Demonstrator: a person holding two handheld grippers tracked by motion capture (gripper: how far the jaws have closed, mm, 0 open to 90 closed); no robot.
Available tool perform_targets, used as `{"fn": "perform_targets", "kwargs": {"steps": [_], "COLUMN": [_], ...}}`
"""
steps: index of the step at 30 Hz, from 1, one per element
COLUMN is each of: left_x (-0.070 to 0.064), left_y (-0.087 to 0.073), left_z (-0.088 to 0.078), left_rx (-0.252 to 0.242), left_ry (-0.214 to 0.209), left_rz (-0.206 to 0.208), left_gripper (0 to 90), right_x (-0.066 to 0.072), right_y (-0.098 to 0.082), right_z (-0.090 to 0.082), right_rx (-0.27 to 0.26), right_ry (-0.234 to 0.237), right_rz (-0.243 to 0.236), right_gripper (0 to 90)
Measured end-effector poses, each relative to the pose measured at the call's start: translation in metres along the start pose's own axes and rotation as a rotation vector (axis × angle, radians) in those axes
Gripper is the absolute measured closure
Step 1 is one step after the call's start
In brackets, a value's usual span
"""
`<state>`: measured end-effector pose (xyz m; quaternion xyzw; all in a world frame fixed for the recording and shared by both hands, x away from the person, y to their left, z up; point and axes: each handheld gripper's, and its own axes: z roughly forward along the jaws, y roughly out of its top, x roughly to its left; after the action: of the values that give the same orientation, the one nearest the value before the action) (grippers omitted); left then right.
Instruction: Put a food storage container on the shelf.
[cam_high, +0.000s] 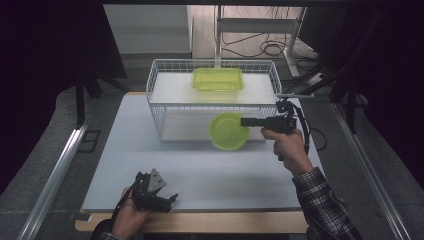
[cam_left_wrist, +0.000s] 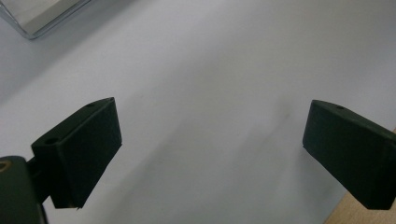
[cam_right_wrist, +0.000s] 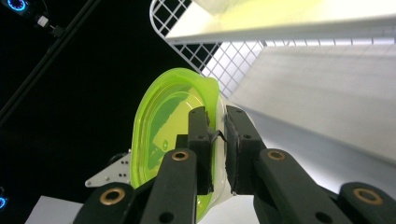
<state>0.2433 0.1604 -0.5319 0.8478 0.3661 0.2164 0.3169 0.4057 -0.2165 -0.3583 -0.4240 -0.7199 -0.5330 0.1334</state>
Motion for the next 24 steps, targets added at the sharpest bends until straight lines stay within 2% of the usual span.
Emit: {"fn": "perform_targets", "kwargs": {"steps": [10,24], "left_x": [0.001,0.003], "left_y": [0.000,-0.001], "left_z": [-0.001,-0.002], "left_rx": [-0.007,-0.011], "left_ry": [-0.002,-0.003], "left_rz": [-0.012,-0.021], "left_gripper": [4.1,4.1], "right_x": [0.013,0.034], "right_y": [0.023,0.066], "right_z": [-0.006,-0.012], "right_rx": [-0.044,-0.119], "right_ry": [0.005,-0.003], "right_rz": [-0.016,-0.038], "right_gripper": [81.5,81.5]}}
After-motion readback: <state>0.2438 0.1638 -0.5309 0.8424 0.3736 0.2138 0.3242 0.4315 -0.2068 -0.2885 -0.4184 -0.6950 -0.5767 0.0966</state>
